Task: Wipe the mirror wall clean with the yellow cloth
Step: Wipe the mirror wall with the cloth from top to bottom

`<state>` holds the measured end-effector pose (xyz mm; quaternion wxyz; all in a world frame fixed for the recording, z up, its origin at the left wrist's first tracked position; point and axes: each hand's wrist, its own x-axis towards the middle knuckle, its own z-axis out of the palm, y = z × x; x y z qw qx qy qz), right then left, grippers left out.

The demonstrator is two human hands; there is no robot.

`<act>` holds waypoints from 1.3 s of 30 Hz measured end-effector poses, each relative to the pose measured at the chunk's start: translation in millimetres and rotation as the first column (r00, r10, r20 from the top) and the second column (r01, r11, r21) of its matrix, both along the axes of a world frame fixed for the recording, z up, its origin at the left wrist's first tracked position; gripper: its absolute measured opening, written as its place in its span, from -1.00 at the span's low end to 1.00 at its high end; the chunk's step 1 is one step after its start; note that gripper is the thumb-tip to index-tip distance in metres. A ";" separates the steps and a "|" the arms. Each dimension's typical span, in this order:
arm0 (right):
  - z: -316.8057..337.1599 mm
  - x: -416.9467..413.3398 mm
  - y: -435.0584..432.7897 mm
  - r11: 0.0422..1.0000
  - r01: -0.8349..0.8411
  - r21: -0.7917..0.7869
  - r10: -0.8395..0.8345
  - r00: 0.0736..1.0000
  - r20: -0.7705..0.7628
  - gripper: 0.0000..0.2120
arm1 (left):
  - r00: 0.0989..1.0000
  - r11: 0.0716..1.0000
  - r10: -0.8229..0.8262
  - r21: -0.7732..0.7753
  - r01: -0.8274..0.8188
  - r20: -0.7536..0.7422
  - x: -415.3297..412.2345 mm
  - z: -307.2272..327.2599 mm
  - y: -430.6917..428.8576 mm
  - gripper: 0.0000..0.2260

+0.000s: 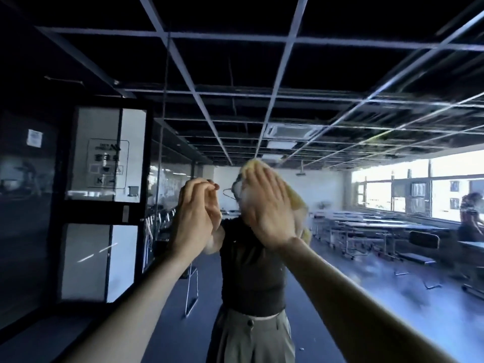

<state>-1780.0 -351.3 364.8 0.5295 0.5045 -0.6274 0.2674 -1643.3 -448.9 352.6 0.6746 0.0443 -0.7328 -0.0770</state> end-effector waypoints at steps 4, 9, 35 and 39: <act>7.7 -8.0 5.6 0.980 -0.048 0.194 0.081 0.983 -0.166 -0.45 | 1.000 0.999 -0.001 0.051 0.001 -0.016 -26.8 3.7 23.8 -0.72; 11.2 -73.1 80.6 0.999 -0.020 0.033 0.022 0.997 -0.073 -0.46 | 0.999 0.998 0.007 -0.061 -0.009 -0.034 -54.8 4.3 38.7 -0.67; 88.6 -199.8 231.4 0.881 -0.008 -0.473 0.056 0.995 0.087 -0.53 | 0.951 0.830 0.225 -0.553 -0.073 0.211 -220.7 130.3 193.3 -0.58; 41.7 -210.7 244.8 0.913 -0.047 -0.404 0.065 0.997 0.030 -0.51 | 0.939 0.817 0.263 -0.568 -0.096 0.220 -239.2 123.5 211.8 -0.58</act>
